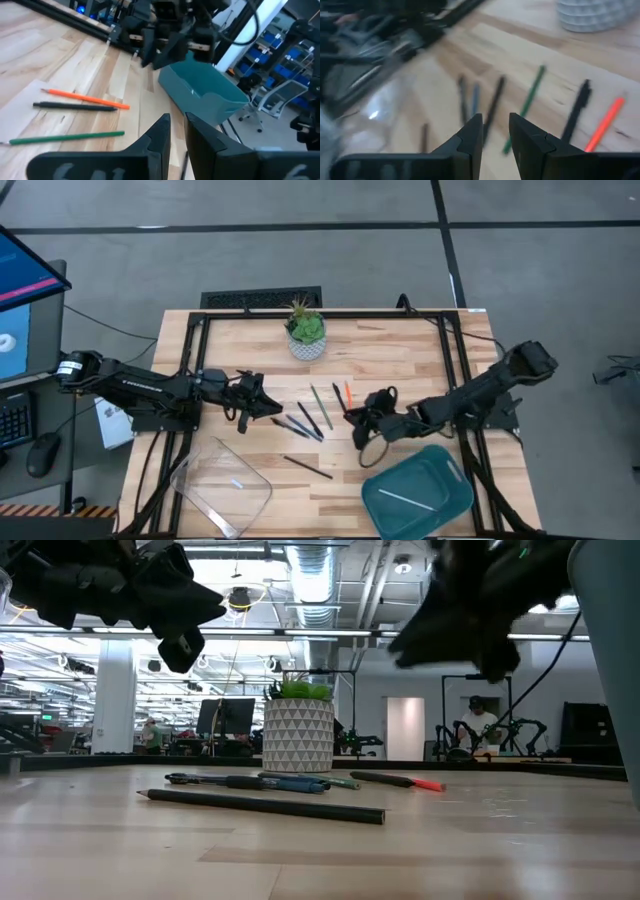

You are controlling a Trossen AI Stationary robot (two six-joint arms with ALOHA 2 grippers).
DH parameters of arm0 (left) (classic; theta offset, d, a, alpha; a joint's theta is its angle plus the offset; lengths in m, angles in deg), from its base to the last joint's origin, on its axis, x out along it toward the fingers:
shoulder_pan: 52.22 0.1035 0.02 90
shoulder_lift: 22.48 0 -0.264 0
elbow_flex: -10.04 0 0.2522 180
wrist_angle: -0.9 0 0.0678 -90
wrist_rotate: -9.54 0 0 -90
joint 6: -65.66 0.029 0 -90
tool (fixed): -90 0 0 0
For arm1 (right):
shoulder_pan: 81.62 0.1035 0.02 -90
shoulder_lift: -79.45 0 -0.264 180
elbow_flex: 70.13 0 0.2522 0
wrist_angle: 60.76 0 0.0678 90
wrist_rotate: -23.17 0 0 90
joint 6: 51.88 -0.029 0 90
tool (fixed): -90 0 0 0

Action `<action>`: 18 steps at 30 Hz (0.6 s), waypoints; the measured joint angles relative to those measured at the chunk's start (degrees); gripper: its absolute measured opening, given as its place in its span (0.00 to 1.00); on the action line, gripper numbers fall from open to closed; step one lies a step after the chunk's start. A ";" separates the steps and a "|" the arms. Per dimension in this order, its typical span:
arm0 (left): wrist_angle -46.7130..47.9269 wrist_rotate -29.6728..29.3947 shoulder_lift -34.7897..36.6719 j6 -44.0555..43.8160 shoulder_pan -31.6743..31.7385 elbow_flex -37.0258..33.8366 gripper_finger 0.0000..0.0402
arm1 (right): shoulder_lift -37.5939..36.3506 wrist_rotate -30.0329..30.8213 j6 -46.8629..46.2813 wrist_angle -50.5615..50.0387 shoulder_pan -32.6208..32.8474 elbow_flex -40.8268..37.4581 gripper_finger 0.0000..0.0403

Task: Sort pens & pencils
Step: Put the orange pencil into the blue bin

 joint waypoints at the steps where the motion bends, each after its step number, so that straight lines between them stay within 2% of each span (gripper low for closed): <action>1: 0.03 -0.20 0.00 0.00 0.00 0.00 0.11 | 1.54 1.04 -0.97 0.45 -0.66 0.02 0.29; 4: -0.04 -1.04 0.00 0.00 0.00 0.00 0.11 | 5.57 3.67 -4.46 0.45 -2.47 0.02 0.29; 8: -0.21 -1.96 0.00 0.00 0.00 0.00 0.11 | 8.58 3.76 -7.80 0.44 -4.77 0.01 0.29; 18: 1.71 -2.01 0.00 -1.03 0.00 0.00 0.11 | 8.01 3.64 -12.25 -6.29 -6.74 0.66 0.29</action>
